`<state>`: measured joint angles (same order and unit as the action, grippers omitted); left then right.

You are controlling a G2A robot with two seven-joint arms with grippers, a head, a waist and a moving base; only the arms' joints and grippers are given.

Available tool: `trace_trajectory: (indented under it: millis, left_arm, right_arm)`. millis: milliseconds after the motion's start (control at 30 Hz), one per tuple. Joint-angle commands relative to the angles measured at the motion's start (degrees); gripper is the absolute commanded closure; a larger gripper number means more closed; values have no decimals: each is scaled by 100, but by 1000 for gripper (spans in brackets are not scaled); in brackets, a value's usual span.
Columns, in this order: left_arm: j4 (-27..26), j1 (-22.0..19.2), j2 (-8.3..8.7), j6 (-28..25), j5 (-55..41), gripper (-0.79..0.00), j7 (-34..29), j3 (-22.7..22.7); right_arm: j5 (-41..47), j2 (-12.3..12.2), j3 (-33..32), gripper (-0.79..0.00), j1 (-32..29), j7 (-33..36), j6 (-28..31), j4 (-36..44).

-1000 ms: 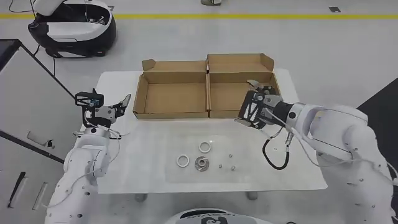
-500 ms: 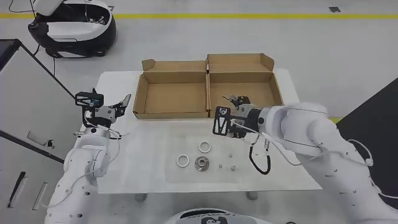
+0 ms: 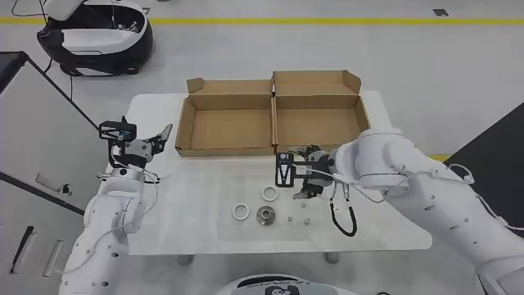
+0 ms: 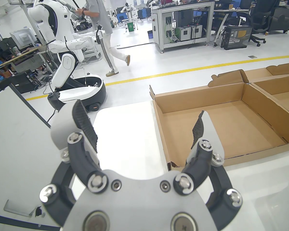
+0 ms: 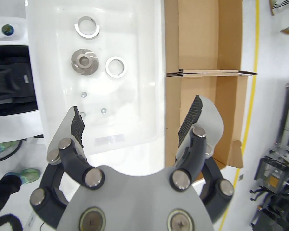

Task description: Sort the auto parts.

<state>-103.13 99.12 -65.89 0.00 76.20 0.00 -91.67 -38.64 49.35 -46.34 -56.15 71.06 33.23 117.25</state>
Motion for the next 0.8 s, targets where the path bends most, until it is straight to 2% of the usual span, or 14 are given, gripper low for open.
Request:
trace_trajectory:
  millis: [0, 100, 400, 767]
  left_arm:
    - [0, 0, 0, 0, 0, -785, 0, 0]
    - [0, 0, 0, 0, 0, -785, 0, 0]
    - [0, 0, 0, 0, 0, -785, 0, 0]
    - [0, 0, 0, 0, 0, -785, 0, 0]
  right_arm:
    - [336, -37, 173, -785, 214, 184, -184, -21]
    - [699, -89, 467, -785, 494, 359, -359, -145]
    - [936, -179, 1336, -785, 1169, 359, -359, -557]
    - [974, -167, 1912, -785, 1458, 208, -209, -1011]
